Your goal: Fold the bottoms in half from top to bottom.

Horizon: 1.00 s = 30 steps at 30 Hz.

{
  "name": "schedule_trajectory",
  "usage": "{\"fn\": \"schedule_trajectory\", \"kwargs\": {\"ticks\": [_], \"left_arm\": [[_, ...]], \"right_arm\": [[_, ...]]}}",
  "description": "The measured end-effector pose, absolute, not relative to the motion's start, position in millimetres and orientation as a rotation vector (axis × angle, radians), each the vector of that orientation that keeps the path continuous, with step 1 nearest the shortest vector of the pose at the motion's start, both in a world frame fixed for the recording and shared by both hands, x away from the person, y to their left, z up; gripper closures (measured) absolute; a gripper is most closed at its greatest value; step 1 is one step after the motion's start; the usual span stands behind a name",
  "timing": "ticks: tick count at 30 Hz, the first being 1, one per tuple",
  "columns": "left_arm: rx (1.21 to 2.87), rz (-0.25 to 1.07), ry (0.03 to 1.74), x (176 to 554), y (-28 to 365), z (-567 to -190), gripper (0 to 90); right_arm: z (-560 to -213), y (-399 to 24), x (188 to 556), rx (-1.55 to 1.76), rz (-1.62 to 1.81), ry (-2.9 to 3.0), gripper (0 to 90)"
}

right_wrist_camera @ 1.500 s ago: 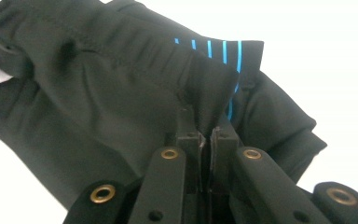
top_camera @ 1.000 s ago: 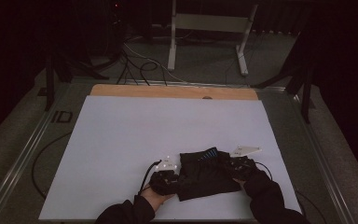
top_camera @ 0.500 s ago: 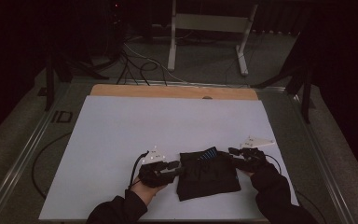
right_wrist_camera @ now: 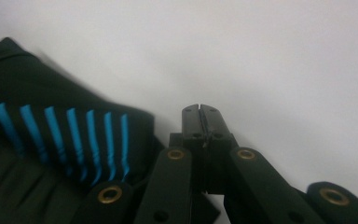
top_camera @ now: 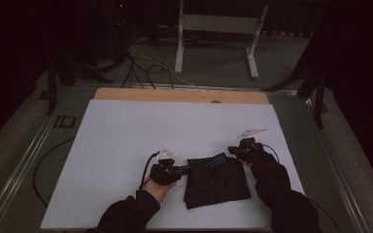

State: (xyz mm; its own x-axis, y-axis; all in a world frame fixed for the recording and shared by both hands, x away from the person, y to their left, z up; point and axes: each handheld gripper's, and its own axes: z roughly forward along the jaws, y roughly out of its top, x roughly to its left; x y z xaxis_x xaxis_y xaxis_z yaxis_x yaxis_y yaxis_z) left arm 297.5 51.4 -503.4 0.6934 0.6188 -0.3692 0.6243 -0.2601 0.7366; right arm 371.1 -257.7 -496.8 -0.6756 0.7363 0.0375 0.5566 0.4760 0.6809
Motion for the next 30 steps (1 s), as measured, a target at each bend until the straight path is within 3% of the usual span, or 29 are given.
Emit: {"fn": "schedule_trajectory", "kwargs": {"ticks": [7, 14, 30], "left_arm": [[1.964, -0.041, 0.935, 302.3, 43.3, -509.0, 89.6], [1.965, -0.070, 0.892, 302.4, 42.2, -506.9, 89.6], [1.991, -0.110, 0.720, 282.7, 37.5, -496.0, 89.6]], "right_arm": [[-512.0, -249.5, 383.9, 1.123, 1.000, 2.541, 90.0], [-506.0, -247.4, 376.0, 1.100, 1.053, 2.544, 90.0], [-488.6, -260.9, 326.2, 1.065, 1.209, 2.560, 90.0]]}}
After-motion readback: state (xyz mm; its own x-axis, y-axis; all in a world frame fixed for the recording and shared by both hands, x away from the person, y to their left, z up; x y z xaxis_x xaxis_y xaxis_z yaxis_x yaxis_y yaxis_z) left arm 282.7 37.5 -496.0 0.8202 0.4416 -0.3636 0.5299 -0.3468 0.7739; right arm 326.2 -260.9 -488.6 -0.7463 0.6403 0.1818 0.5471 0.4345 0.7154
